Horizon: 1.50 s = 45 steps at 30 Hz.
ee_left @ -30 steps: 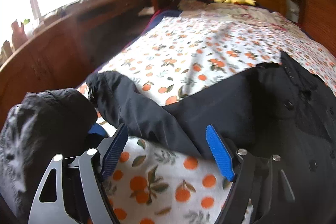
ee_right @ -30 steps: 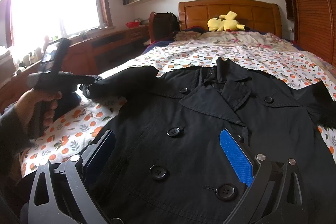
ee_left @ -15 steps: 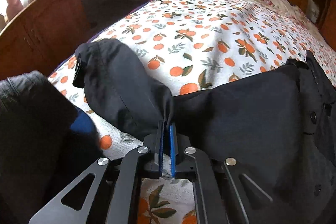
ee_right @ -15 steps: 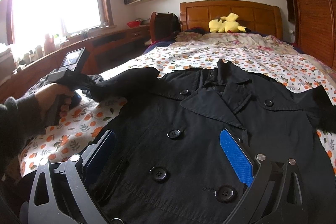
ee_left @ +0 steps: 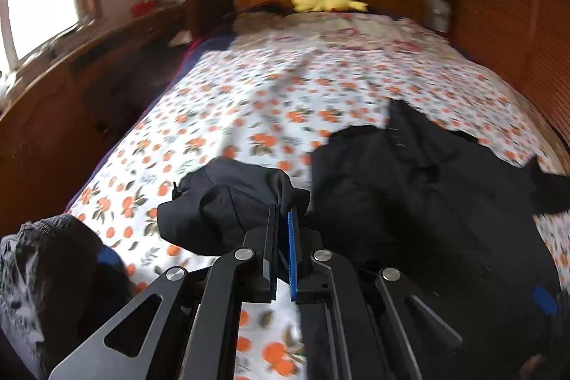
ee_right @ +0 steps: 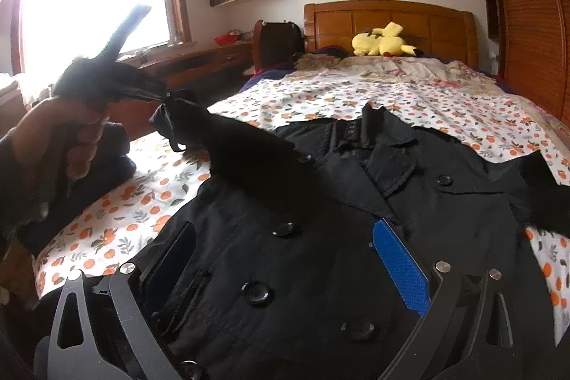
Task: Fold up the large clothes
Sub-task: 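Lift the held sleeve with the left tool and fold it across the coat front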
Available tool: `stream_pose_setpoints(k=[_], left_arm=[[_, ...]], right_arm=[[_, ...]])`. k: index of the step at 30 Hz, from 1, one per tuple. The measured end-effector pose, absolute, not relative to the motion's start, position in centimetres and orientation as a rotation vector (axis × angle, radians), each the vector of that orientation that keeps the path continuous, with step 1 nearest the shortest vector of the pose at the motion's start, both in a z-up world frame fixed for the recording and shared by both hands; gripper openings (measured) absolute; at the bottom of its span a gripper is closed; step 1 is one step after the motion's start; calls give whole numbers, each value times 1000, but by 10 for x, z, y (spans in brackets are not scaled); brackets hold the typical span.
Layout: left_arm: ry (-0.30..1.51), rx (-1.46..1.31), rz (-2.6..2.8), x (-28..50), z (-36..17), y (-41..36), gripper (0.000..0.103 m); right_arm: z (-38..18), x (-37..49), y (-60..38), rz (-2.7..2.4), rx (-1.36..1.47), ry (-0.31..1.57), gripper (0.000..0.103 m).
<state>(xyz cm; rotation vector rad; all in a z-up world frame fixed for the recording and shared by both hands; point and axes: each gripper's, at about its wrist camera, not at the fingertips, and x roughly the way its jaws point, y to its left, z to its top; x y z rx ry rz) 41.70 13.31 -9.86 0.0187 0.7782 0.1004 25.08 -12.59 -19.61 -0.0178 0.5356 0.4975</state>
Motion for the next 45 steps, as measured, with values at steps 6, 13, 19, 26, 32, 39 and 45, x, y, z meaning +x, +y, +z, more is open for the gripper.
stream_pose_setpoints(k=[6,13,19,26,32,39,45], left_arm=[[787,54,52,379,-111,104,6],[848,47,66,328,-160,118,11],[868,46,55,311,-162,134,21],[777,96,42,325,-119,126,52],[827,90,53,383,-122,119,52],[956,114,113,440,-151,123,52],[1040,103,147,457,-174,135,52]], right_arm=[[-193,257,-141,466,-1,535,97],[-192,260,-143,463,7,535,97],[-195,260,-140,475,-3,547,97],[-197,260,-135,481,-15,553,96],[-194,259,-137,481,-16,552,97],[-189,256,-139,495,-23,543,97],[-187,254,-144,489,-25,543,96]])
